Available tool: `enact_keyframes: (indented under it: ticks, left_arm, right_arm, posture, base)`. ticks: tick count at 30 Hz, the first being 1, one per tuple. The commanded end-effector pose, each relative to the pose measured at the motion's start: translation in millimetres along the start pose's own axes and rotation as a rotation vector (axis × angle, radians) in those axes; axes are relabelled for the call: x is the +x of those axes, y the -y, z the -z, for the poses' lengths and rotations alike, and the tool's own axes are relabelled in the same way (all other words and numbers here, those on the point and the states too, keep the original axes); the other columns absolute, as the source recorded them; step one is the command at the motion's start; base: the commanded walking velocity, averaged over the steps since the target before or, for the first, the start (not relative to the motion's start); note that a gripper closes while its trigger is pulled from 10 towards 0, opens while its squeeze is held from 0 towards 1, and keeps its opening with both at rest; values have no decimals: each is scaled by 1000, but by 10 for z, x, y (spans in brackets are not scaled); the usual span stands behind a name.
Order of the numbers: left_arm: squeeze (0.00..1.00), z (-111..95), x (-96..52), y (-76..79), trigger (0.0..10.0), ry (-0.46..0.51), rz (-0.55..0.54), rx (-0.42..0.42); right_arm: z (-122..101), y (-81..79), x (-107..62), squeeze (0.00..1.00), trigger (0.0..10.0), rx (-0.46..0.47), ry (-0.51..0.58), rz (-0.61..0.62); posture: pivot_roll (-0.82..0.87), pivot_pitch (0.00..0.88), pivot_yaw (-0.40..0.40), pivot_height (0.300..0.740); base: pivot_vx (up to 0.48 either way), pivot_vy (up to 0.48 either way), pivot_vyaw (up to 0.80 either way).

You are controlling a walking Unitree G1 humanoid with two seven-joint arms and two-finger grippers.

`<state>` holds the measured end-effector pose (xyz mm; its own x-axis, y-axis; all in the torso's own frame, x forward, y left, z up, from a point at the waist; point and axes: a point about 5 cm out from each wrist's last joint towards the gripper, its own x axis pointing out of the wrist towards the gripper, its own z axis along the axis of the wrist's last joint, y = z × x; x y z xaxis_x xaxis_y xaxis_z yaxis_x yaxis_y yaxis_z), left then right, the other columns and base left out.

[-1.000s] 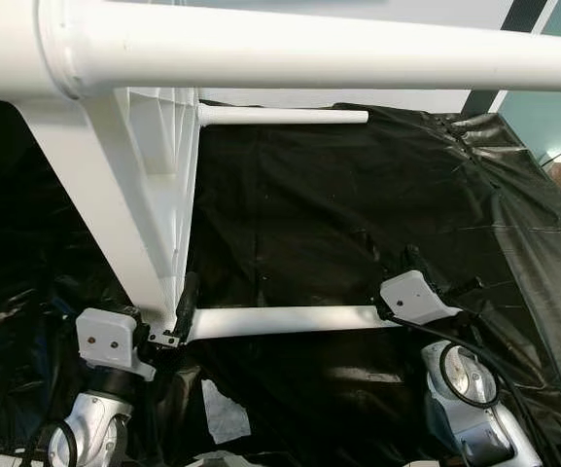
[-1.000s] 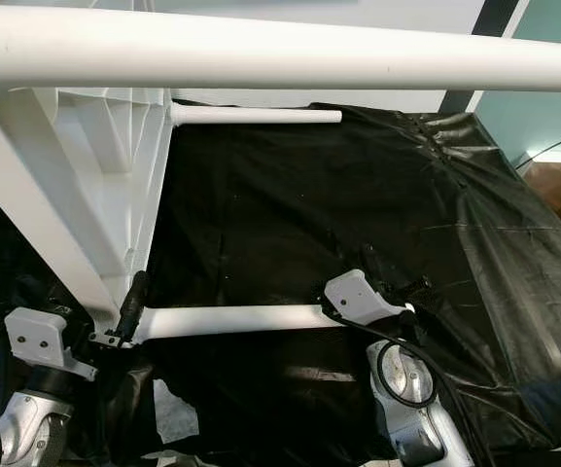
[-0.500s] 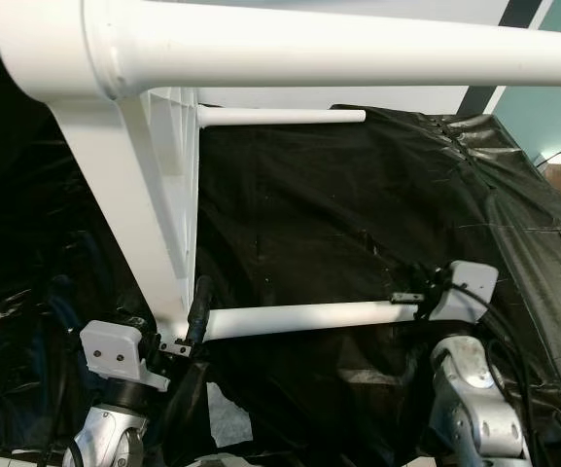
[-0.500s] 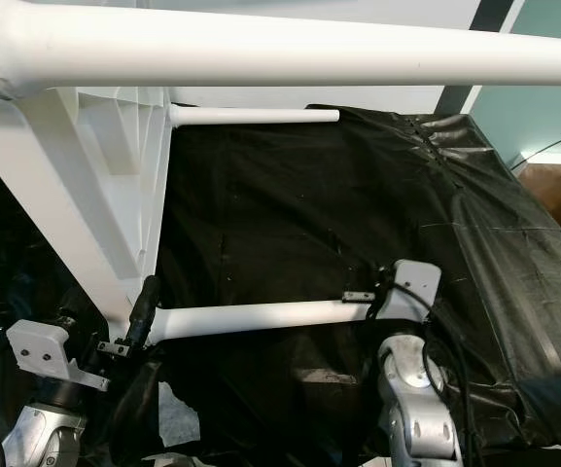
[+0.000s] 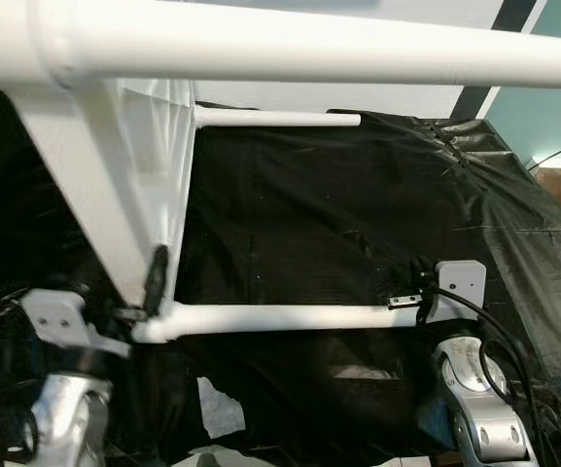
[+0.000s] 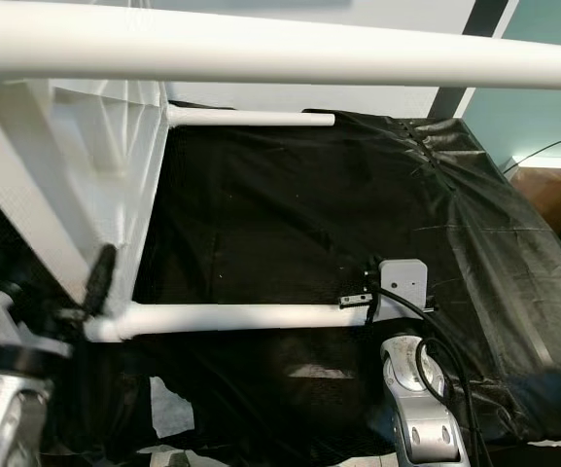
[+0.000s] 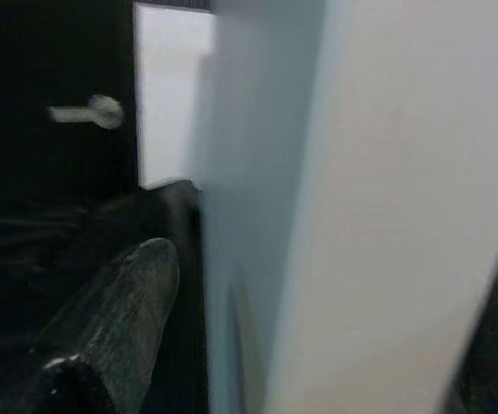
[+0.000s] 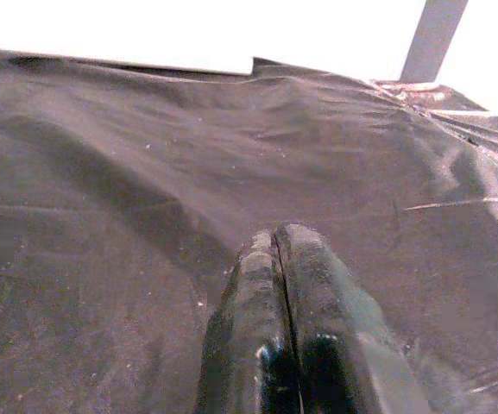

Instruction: Building children table

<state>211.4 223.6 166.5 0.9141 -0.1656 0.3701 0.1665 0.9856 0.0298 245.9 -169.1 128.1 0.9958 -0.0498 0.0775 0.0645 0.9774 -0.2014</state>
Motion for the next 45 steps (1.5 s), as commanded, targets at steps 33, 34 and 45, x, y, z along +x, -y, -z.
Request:
enact_keyframes:
  ticks: [33, 34, 45]
  left_arm:
    - [0, 97, 87, 656, 10000, -6, 299, -33]
    - [0, 97, 87, 656, 10000, -6, 299, -33]
    - [212, 183, 58, 585, 10000, -45, 245, -10]
  right_arm:
    - [-8, 1, 52, 0, 10000, -43, 5, 43]
    - [-8, 1, 52, 0, 10000, -43, 5, 43]
    - [-17, -12, 70, 0, 10000, -52, 14, 46]
  posture:
    - [64, 50, -27, 740]
    - [64, 50, -27, 740]
    - [65, 46, -25, 740]
  base:
    - [0, 0, 0]
    - [0, 0, 0]
    - [0, 0, 0]
